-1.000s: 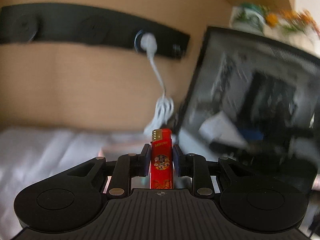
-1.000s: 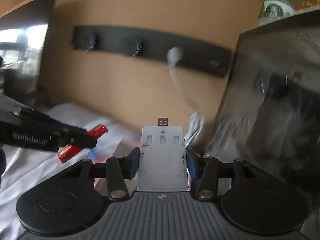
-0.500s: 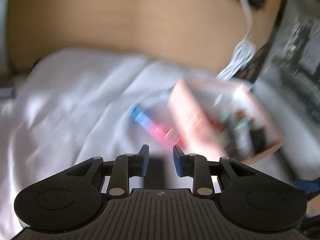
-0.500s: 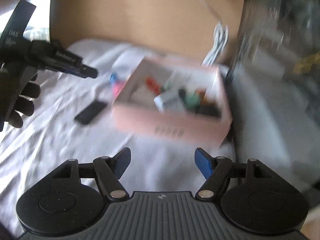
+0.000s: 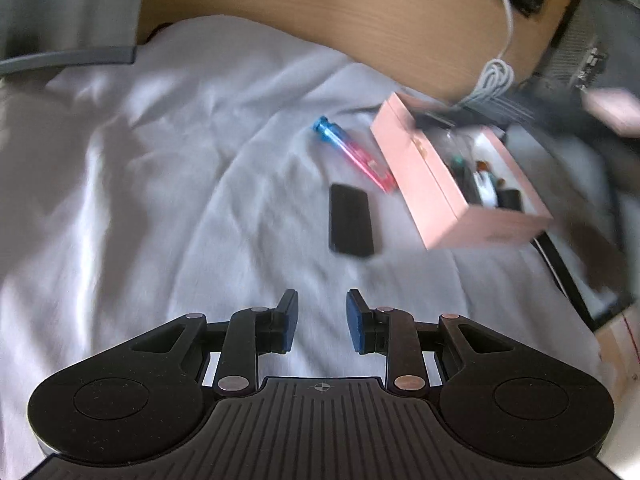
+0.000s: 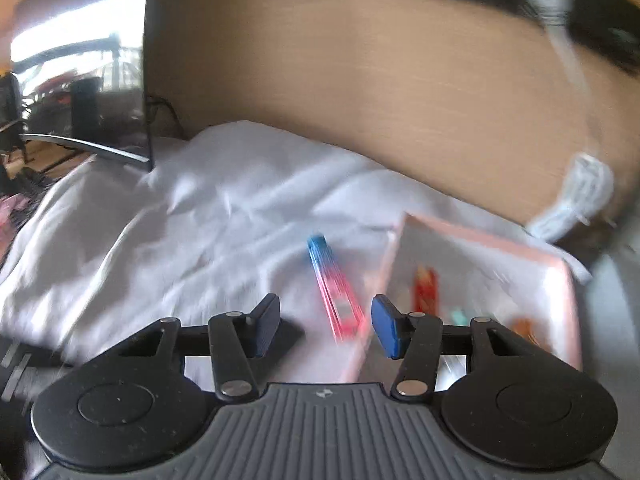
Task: Organize rigid objects
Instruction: 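Grasp the blue-pink lighter with the right gripper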
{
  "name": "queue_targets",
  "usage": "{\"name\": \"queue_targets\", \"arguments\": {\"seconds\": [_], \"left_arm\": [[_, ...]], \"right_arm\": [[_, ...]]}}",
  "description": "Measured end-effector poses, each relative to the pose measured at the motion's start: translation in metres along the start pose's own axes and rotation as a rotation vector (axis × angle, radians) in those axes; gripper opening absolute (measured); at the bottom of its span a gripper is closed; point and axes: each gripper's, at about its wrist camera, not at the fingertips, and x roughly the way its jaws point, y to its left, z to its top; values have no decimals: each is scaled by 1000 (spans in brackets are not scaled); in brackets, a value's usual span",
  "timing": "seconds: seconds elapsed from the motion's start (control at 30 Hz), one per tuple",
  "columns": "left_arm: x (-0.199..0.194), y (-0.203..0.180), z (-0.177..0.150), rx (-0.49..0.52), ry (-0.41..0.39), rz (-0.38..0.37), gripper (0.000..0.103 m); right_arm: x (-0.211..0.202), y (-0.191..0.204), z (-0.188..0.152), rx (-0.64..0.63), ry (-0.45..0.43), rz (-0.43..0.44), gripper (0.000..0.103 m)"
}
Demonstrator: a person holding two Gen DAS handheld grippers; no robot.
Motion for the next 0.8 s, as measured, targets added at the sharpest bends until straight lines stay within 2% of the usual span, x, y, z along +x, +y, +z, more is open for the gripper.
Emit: {"name": "queue_targets", "arguments": {"seconds": [0.07, 0.23, 0.3, 0.37, 0.43, 0.47, 0.5, 0.57, 0.7, 0.8], "left_arm": [[-11, 4, -9, -5, 15, -16, 29], [-41, 28, -27, -45, 16, -6, 29], [-51, 40, -31, -79, 3, 8, 29], [-59, 54, -35, -117, -11, 25, 29], [-63, 66, -36, -154, -22, 37, 29], [-65, 70, -37, -170, -25, 39, 29], [-66, 73, -37, -180, -27, 38, 29], [-66, 76, -35, -184, -31, 30, 29], [-61, 71, -28, -148, -26, -6, 29], [-52, 62, -24, -109, -11, -29, 29]], "right_arm": [[39, 11, 23, -16, 53, -17, 51], [127, 33, 44, -177, 186, -197, 51], [146, 28, 46, -170, 231, -217, 51], [158, 18, 48, -110, 275, -214, 51], [160, 15, 47, -93, 285, -211, 47], [159, 17, 46, -96, 291, -214, 42], [156, 20, 44, -100, 295, -209, 29], [149, 27, 38, -102, 308, -168, 28], [126, 46, 15, -147, 295, -146, 28], [101, 48, -4, -106, 295, -109, 28]]}}
